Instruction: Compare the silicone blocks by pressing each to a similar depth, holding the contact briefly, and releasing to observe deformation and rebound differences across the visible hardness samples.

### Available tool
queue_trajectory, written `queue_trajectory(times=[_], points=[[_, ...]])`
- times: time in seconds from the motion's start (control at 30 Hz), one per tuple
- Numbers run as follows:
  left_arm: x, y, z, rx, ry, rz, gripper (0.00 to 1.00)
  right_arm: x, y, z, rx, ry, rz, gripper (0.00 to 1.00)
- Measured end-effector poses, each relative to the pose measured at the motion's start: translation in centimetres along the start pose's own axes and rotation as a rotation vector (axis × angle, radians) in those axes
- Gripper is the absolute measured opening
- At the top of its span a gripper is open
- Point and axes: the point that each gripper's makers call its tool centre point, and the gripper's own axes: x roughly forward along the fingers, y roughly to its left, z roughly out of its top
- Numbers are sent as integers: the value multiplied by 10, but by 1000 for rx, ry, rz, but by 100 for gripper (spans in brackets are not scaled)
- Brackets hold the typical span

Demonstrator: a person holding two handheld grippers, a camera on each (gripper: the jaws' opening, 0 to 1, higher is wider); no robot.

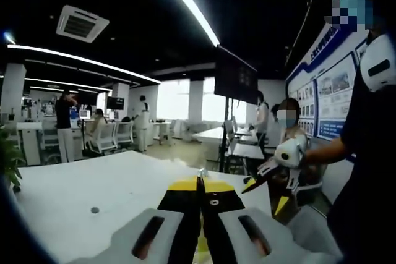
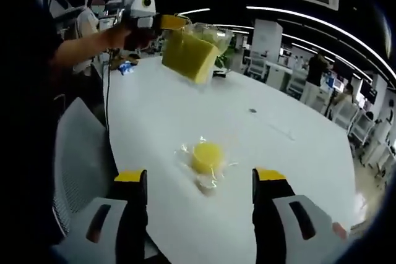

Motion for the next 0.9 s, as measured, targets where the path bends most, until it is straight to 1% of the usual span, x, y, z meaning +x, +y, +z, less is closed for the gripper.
queue_trajectory(times=[0.13,0.27,0.47,0.67,0.9], points=[[0,-2,0,-1,1,-7,0,-1,5,16,-2,-45,46,69],[-1,-4,1,-13,-5,-17,0,-2,-1,28,-1,-59,72,69],[1,-8,4,-21,-13,-33,0,2,-7,51,-81,-61,113,66],[3,-13,7,-20,-15,-50,0,14,-13,74,-71,-110,148,66],[6,-17,9,-21,-18,-67,0,30,-10,103,-118,-146,188,66]])
